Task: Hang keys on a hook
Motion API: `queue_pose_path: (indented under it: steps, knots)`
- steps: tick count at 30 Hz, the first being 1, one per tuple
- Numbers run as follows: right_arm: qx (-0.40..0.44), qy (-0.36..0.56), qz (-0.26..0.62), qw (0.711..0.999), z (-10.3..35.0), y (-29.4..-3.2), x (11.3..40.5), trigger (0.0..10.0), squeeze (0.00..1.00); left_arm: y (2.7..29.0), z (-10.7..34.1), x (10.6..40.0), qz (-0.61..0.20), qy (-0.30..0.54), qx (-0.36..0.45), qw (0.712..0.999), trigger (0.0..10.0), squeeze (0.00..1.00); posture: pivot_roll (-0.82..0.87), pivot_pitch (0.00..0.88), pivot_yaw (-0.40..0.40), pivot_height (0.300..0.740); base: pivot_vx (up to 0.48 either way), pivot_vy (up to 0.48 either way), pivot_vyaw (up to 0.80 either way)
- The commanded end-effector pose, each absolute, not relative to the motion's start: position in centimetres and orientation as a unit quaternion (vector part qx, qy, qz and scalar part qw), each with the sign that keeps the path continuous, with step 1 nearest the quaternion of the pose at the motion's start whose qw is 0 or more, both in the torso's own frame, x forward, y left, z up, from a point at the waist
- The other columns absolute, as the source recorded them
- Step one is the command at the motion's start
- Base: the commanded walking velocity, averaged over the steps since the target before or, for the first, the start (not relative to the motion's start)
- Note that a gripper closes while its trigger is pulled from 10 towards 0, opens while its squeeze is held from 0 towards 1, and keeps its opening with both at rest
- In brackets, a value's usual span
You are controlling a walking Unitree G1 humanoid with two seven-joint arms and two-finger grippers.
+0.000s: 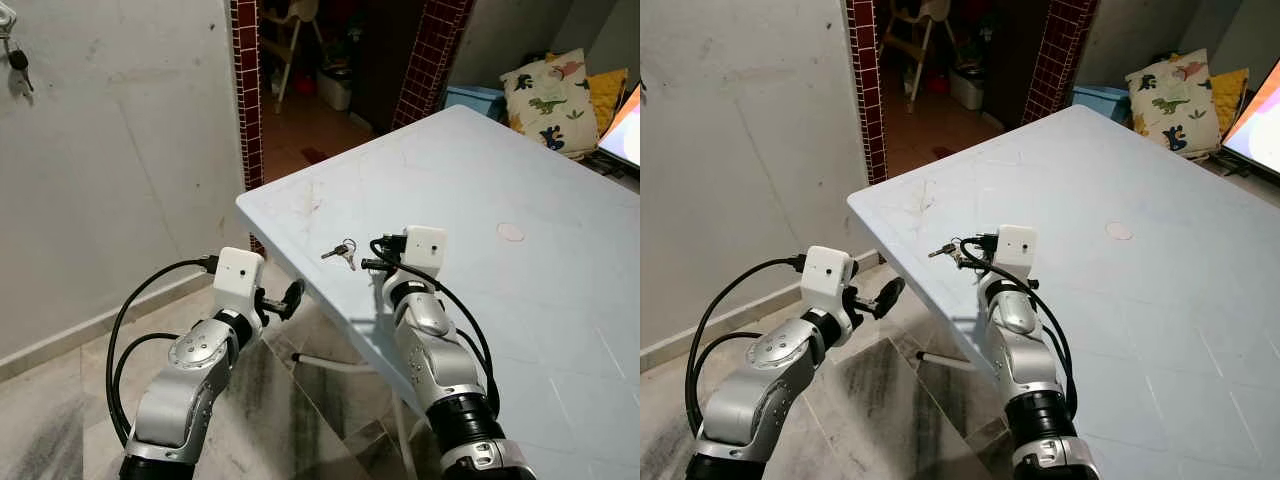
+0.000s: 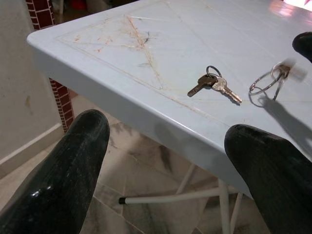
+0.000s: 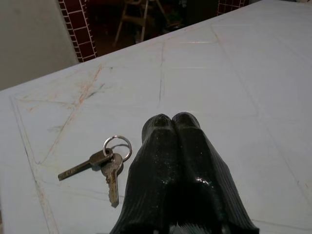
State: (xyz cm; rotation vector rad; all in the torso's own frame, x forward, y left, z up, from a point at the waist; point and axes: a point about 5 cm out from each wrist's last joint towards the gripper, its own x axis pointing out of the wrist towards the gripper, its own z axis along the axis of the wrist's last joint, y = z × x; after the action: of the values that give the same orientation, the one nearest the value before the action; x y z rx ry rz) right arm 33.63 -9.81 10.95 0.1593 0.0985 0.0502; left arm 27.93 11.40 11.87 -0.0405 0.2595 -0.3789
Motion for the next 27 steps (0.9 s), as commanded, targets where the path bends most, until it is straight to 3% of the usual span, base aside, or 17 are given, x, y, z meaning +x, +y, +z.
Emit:
queue_pose_path:
  steps: [1, 10, 11, 14, 15, 27]
  knots:
    - [0.083, 0.034, 0.029, 0.996, 11.9, -9.8, 33.8, 0.0, 0.00, 11.2, 11.9, 28.1, -0.191, 0.128, -0.021, 0.973, 10.0, 0.00, 0.17, 0.018, -0.081, 0.740, 0.000, 0.000, 0.00]
    - [0.061, -0.005, 0.082, 0.995, 13.9, -8.8, 33.4, 0.0, 0.00, 11.2, 11.9, 28.3, -0.191, 0.125, -0.020, 0.974, 10.0, 0.00, 0.17, 0.009, -0.078, 0.740, 0.000, 0.000, 0.00]
    - [0.030, 0.006, 0.092, 0.995, 13.3, -8.8, 33.1, 9.6, 0.00, 11.2, 11.9, 28.3, -0.192, 0.124, -0.020, 0.973, 10.0, 0.00, 0.16, 0.005, -0.078, 0.740, 0.000, 0.000, 0.00]
    - [-0.009, 0.026, 0.105, 0.994, 12.4, -8.8, 32.6, 10.0, 0.00, 11.1, 11.9, 28.3, -0.193, 0.124, -0.021, 0.973, 10.0, 0.00, 0.16, 0.005, -0.078, 0.740, 0.000, 0.000, 0.00]
    - [-0.029, 0.030, 0.115, 0.992, 11.9, -8.9, 32.3, 10.0, 1.00, 11.0, 11.9, 28.3, -0.194, 0.123, -0.021, 0.973, 10.0, 0.00, 0.16, 0.004, -0.078, 0.740, 0.000, 0.000, 0.00]
    - [-0.091, 0.016, 0.163, 0.982, 11.6, -10.3, 31.8, 10.0, 1.00, 11.1, 11.8, 28.1, -0.194, 0.126, -0.022, 0.973, 10.0, 0.00, 0.16, 0.014, -0.079, 0.740, 0.000, 0.000, 0.00]
